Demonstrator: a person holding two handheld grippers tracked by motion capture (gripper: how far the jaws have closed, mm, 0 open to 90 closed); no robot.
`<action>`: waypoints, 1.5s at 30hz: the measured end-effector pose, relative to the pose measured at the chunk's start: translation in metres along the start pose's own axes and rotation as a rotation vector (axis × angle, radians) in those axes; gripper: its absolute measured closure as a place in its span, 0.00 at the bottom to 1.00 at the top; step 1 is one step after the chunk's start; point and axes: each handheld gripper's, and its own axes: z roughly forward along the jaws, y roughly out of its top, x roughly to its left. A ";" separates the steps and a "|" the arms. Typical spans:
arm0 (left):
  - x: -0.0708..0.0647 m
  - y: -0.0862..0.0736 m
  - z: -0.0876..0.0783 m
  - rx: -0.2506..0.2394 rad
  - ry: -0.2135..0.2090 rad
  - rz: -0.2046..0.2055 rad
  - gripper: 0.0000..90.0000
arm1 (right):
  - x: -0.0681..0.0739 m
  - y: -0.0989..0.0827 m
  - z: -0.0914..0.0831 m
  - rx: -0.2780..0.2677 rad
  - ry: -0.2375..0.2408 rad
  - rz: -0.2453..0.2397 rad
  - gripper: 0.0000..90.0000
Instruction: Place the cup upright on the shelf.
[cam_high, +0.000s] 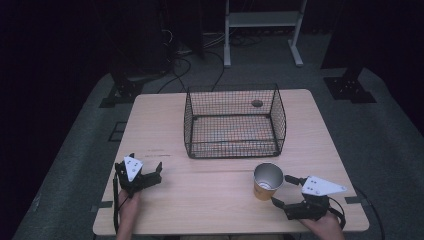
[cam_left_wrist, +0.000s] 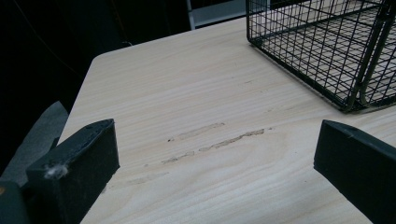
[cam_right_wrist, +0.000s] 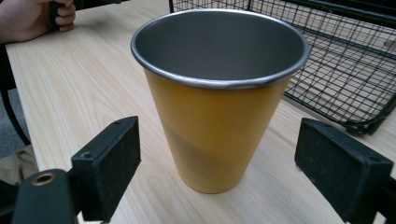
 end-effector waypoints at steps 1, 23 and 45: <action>0.000 0.000 0.000 0.000 0.000 0.000 0.00 | 0.000 0.000 0.001 0.002 0.003 -0.003 0.15; 0.000 0.000 0.000 0.001 0.000 0.000 0.00 | -0.002 0.008 0.023 0.021 0.000 -0.004 0.15; 0.000 0.000 0.000 0.001 0.000 0.001 0.00 | -0.003 0.014 0.030 0.011 0.015 -0.005 0.15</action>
